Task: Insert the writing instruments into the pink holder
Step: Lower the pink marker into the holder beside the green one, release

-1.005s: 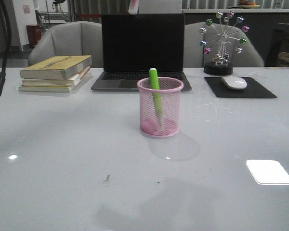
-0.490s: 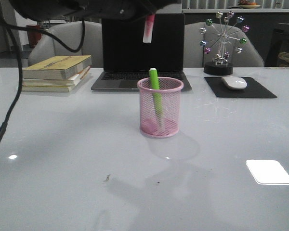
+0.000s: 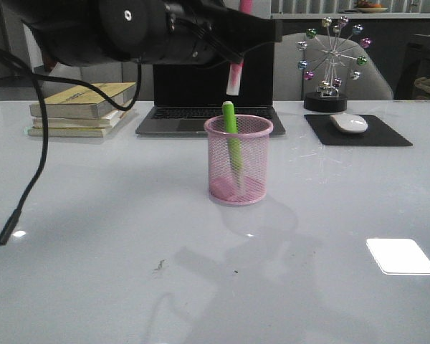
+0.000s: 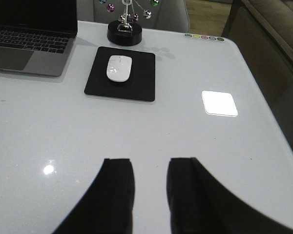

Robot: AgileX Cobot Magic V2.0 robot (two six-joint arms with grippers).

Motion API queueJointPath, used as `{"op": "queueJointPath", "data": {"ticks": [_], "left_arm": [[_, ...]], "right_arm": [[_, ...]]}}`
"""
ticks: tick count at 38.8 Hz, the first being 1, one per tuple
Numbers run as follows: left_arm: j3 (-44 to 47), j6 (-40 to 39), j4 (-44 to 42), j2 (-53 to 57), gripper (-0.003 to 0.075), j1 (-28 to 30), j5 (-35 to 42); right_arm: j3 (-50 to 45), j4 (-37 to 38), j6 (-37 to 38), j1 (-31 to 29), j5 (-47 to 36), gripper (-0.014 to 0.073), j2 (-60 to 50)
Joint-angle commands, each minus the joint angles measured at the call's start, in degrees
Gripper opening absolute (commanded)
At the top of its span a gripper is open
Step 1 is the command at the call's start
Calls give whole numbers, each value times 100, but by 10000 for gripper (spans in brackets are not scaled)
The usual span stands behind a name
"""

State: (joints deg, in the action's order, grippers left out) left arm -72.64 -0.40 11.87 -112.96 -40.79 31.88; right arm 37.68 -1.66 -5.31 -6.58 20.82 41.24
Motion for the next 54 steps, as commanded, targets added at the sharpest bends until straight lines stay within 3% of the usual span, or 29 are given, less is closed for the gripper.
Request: {"op": "queueJointPath", "data": {"ticks": [1,23,28,36,54], "left_arm": [[-155,-266,-180,172,102,-137,736],[420,-356,-214,1,102,-263,1256],[480,-356,-351,-8,141,-245,1377],[495,-356,-539,-8,283,-236,1375],[672,-308,-590,178,279,-226,1254]], "right_arm": [[164,47,-15,-31,-446,319,-41],[164,47,-15,-31,-446,319,-41],[164,47,-15,-31,-446,319,-41],[164,47,-15,-31,-446,319,-41],[164,47,-15,-31,-446,319,-41]]}}
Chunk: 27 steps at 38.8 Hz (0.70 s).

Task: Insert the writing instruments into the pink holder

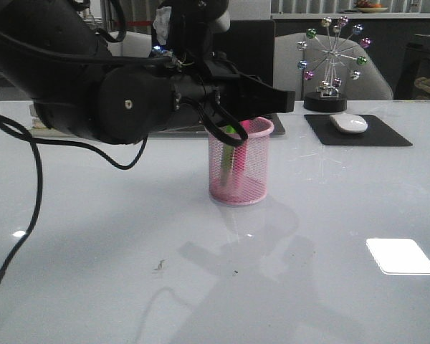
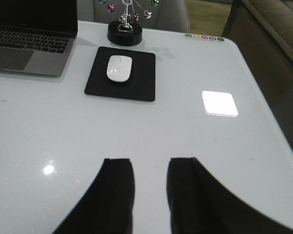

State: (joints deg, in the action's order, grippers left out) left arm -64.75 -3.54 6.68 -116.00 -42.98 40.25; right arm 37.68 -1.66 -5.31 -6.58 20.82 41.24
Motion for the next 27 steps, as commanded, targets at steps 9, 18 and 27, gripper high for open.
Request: {"op": "queueJointPath", "data": {"ticks": [9,18,27], "left_arm": [[-116,291,-104,1250,279,198,-368],[-116,693,-114,2483,279,720,-1592],[-116,746,-631,3861,279,1399,-3064]], "right_arm": [[164,47,-15,-31,-446,319,-41],[164,47,-15,-31,-446,319,-41],[164,47,-15,-31,-446,319,-41]]}}
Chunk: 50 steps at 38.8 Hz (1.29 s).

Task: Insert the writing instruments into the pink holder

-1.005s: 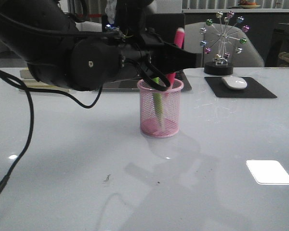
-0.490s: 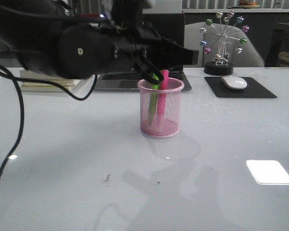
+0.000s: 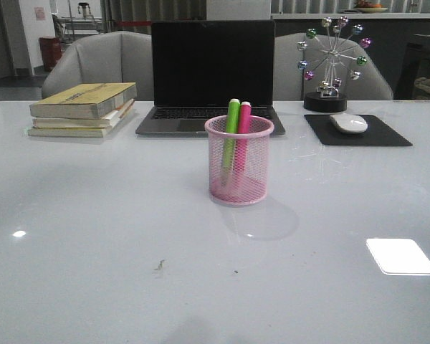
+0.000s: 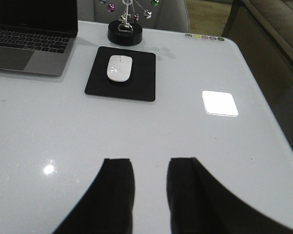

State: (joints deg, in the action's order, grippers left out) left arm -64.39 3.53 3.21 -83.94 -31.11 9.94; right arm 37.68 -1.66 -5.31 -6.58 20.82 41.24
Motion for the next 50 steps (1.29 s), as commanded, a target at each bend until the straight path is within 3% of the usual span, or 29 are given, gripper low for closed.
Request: {"op": "queueJointPath", "data": {"ticks": [1,16,35,50], "left_arm": [[-152,38,-391,820,279,313,-177],[-22,38,-660,2604,279,1527,-2059],[2091,38,-649,4701,279,2368,-1637],[2810,0,-368,5262,279,2600,-1888]], "right_arm": [[164,47,-15,-31,-446,319,-41],[164,47,-15,-31,-446,319,-41],[164,47,-15,-31,-446,319,-41],[164,47,-15,-31,-446,319,-41]]}}
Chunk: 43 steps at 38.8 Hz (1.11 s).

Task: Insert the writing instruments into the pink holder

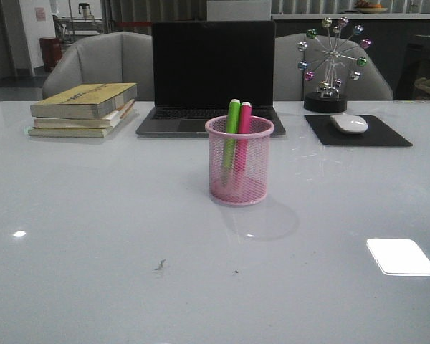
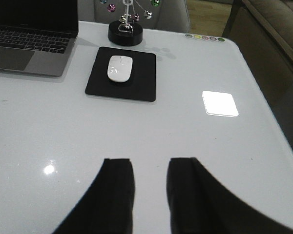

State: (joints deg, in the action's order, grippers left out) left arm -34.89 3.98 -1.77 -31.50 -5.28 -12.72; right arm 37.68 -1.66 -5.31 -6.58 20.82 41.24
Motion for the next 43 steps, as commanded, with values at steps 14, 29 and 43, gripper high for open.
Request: {"op": "queueJointPath", "data": {"ticks": [14,29,43], "left_arm": [[-140,-45,18,17,279,17,386],[-140,-45,18,17,279,17,379],[-140,-45,18,17,279,17,379]], "right_arm": [[164,47,-15,-31,-446,319,-41],[164,47,-15,-31,-446,319,-22],[164,40,-15,-31,-514,319,-22]]}}
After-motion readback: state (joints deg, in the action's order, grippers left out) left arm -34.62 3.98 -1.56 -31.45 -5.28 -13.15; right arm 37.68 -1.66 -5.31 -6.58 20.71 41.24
